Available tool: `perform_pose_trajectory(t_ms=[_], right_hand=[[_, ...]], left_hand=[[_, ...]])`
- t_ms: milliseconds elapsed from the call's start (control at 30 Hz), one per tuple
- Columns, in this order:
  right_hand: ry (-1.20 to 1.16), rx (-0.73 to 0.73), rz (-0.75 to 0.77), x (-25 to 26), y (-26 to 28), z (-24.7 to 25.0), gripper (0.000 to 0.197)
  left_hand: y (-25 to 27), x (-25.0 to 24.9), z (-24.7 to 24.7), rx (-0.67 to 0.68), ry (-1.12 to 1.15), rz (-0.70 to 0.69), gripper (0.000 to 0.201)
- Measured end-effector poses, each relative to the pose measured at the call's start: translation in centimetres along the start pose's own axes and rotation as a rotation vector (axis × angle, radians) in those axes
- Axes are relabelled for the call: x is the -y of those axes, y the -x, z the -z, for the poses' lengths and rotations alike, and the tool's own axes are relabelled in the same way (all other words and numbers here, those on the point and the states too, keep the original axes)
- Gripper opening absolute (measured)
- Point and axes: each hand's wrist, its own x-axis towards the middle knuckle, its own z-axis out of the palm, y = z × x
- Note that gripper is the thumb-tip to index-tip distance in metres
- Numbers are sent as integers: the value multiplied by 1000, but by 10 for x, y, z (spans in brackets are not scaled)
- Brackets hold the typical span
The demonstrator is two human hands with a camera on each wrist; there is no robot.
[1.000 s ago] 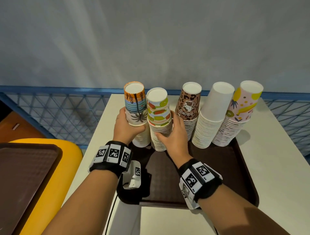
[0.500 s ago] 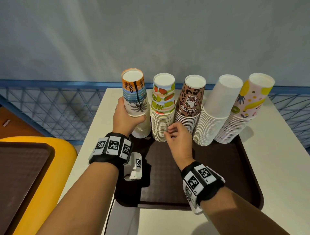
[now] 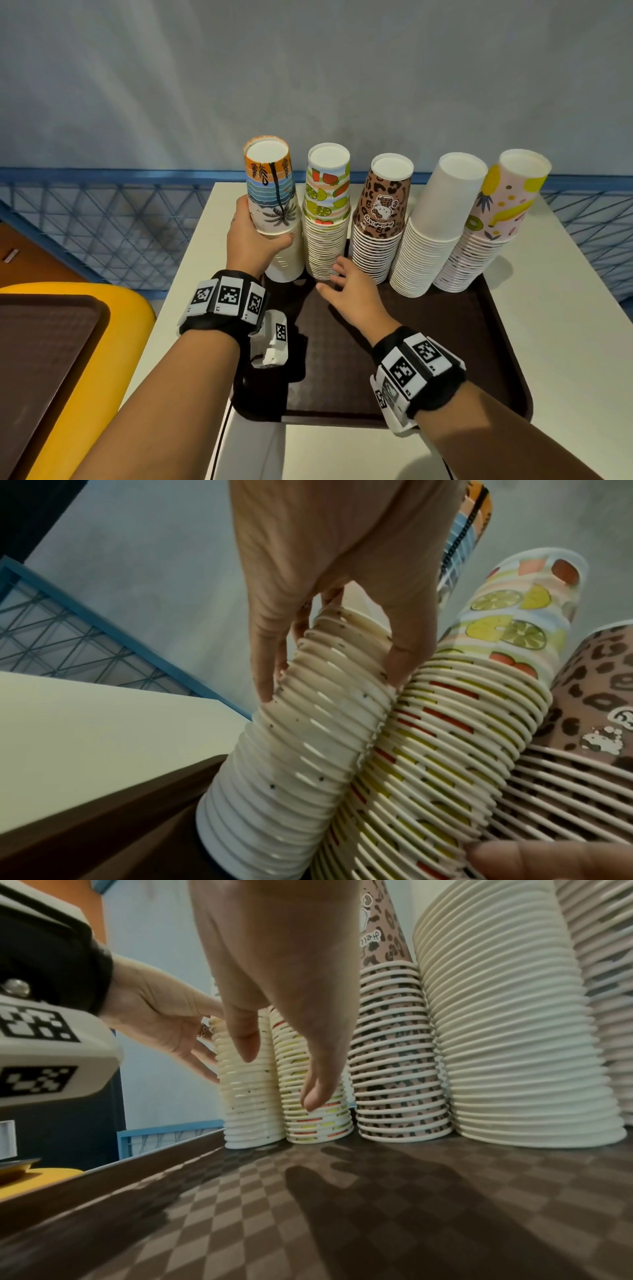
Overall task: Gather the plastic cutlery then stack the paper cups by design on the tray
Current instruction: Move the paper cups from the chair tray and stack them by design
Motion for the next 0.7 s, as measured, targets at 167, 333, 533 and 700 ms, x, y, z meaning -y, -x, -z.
perform_pose_trajectory(t_ms=[167, 333, 533, 700], right_hand=[[37, 13, -6, -1, 4, 0, 67], [-22, -250, -70, -8, 8, 7, 52], [-148, -253, -151, -11, 14, 13, 83], [-88, -200, -85, -13, 13, 16, 88]], left_hand=[[2, 2, -2, 3, 1, 16, 74], [9, 0, -3, -108, -88, 53, 98], [51, -19, -37, -270, -99, -210, 41], [59, -15, -70, -53, -88, -223, 63]])
